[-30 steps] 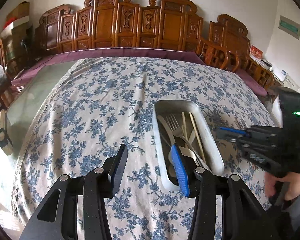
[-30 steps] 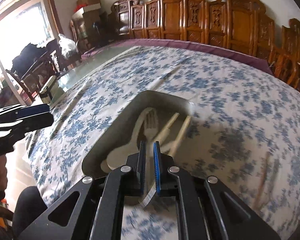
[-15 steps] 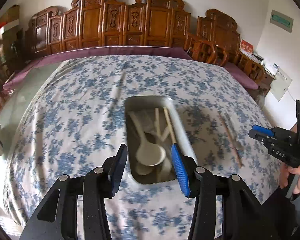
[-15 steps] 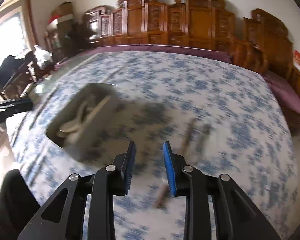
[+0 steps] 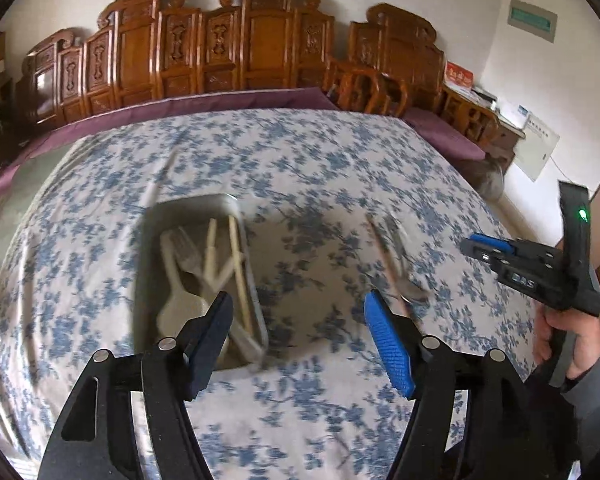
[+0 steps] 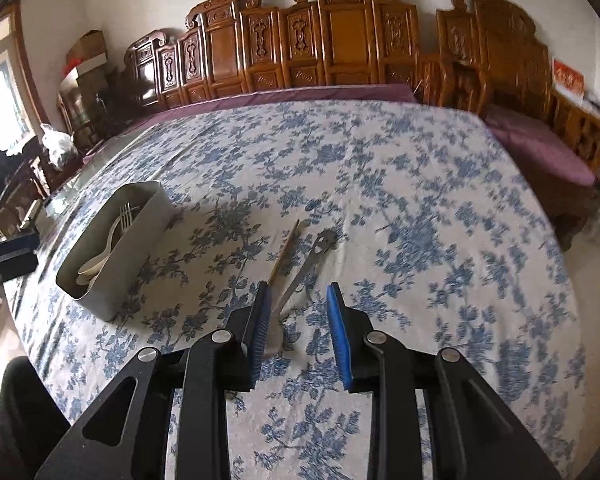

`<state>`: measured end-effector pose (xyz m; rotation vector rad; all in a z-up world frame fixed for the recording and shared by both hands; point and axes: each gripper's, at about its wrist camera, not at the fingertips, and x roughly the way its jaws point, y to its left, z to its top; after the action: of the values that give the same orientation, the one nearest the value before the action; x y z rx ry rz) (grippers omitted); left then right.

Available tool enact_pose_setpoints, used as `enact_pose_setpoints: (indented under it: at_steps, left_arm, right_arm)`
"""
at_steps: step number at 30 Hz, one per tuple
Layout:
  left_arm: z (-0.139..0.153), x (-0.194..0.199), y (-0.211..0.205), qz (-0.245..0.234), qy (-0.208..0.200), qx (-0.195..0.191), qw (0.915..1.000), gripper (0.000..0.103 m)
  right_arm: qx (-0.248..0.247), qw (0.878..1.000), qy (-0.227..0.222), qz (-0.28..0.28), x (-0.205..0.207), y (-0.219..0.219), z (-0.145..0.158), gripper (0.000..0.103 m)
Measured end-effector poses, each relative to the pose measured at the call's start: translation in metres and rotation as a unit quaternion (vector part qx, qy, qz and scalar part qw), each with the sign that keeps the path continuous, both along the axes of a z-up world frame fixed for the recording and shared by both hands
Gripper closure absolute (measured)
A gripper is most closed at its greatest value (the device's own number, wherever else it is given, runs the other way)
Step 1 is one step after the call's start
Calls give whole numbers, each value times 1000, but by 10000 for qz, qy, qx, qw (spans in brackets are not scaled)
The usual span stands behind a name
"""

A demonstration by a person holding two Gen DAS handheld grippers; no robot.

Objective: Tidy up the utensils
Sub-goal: 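Grasp the smiley-face metal spoon with the right tool while the left tool moves to the wooden chopstick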

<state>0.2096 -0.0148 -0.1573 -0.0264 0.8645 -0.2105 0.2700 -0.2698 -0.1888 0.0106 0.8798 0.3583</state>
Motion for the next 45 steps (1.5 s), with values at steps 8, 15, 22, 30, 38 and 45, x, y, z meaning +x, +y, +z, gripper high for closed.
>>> enact_pose_setpoints:
  at_steps: [8, 15, 22, 30, 38, 45]
  left_arm:
    - [-23, 4, -24, -167, 212, 65, 9996, 38]
    - [-39, 5, -31, -213, 372, 108, 9990, 38]
    - [-46, 5, -35, -246, 447, 167, 9986, 38]
    - [-50, 11, -46, -333, 494, 152, 9981, 38]
    - [-60, 22, -69, -568, 542, 34, 9969, 38]
    - [-77, 42, -98, -834, 691, 81, 9941, 39]
  right_arm:
    - [-301, 9973, 663, -74, 33, 25, -46, 72]
    - [-514, 9953, 811, 118, 51, 49, -60, 72]
    - [-750, 9930, 907, 84, 60, 51, -72, 74]
    - [-1012, 9904, 939, 77, 54, 37, -71, 93]
    - [-1067, 9892, 1007, 83, 41, 8, -70, 96]
    - [-1154, 9900, 813, -51, 35, -11, -72, 96]
